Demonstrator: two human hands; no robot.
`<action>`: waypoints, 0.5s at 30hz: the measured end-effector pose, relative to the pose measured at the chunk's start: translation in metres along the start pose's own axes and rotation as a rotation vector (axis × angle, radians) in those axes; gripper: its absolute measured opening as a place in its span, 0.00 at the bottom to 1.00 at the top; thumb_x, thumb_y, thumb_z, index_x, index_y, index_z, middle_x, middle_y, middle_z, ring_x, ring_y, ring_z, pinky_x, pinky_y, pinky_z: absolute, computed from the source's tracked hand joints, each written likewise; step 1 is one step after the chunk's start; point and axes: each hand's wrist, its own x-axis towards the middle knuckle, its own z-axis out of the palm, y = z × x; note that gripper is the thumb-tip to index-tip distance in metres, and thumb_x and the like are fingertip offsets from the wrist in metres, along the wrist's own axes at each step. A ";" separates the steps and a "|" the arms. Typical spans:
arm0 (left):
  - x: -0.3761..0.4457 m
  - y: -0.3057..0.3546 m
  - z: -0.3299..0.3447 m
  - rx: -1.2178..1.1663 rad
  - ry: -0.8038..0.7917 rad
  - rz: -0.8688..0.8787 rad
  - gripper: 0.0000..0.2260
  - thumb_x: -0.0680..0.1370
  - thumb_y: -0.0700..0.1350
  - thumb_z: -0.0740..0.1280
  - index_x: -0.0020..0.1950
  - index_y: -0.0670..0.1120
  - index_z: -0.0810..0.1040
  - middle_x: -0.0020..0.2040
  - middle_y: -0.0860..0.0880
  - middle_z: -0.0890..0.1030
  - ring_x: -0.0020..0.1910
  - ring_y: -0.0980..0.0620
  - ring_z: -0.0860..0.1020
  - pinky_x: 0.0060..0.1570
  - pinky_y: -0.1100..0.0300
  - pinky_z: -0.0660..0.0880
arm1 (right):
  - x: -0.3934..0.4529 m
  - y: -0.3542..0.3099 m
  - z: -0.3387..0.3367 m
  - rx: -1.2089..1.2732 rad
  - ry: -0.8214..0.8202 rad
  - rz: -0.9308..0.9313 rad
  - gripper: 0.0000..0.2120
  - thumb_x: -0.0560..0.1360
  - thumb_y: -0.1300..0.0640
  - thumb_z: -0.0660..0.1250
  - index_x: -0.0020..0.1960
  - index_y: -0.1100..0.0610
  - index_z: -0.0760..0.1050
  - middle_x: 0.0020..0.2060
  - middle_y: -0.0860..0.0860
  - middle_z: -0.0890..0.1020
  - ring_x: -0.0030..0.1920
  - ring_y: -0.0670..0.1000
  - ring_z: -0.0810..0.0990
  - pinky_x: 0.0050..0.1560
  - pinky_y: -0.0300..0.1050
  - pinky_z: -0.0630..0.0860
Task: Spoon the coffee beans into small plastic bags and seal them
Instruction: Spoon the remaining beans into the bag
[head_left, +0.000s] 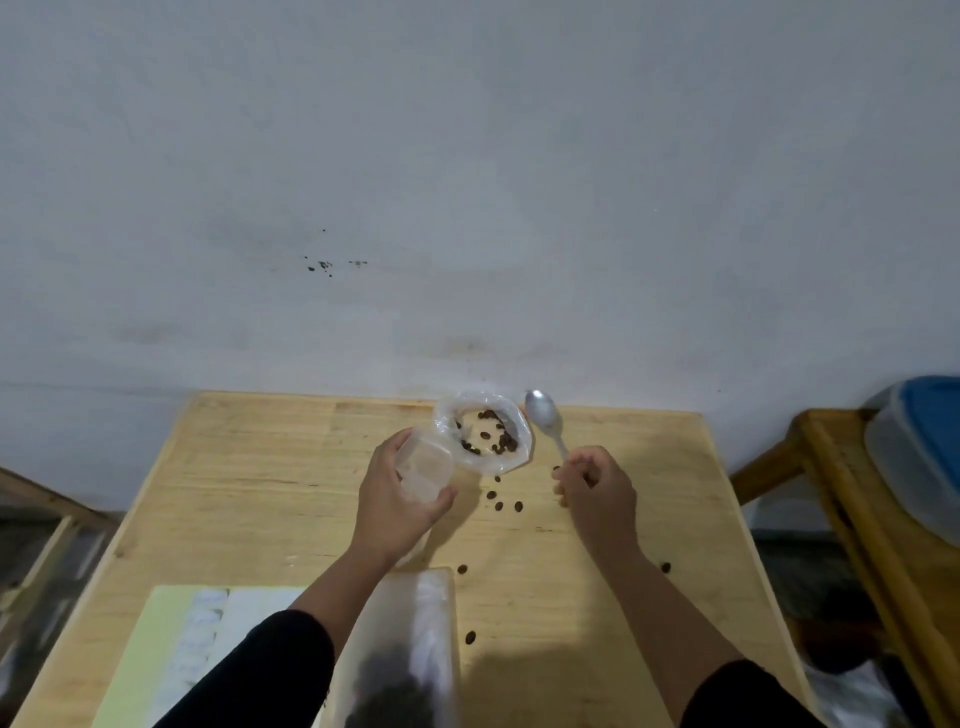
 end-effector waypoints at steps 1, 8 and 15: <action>0.001 -0.001 0.001 -0.012 -0.006 -0.007 0.39 0.62 0.50 0.79 0.69 0.47 0.67 0.63 0.58 0.69 0.59 0.54 0.73 0.55 0.62 0.71 | -0.001 -0.003 0.002 0.000 -0.043 -0.048 0.05 0.71 0.64 0.66 0.38 0.56 0.76 0.31 0.52 0.81 0.32 0.51 0.79 0.36 0.48 0.78; 0.002 -0.007 0.007 -0.027 -0.080 -0.080 0.37 0.64 0.47 0.79 0.69 0.48 0.66 0.62 0.55 0.71 0.57 0.60 0.71 0.49 0.76 0.66 | 0.003 -0.007 0.014 -0.037 -0.141 -0.240 0.08 0.72 0.48 0.61 0.40 0.51 0.75 0.31 0.49 0.81 0.33 0.48 0.80 0.37 0.47 0.77; 0.012 -0.005 0.012 -0.007 -0.175 -0.148 0.36 0.64 0.48 0.78 0.69 0.51 0.65 0.57 0.56 0.73 0.53 0.58 0.73 0.44 0.78 0.66 | 0.026 0.004 0.024 -0.076 -0.150 -0.254 0.16 0.76 0.46 0.52 0.43 0.54 0.74 0.32 0.50 0.80 0.33 0.46 0.76 0.38 0.44 0.75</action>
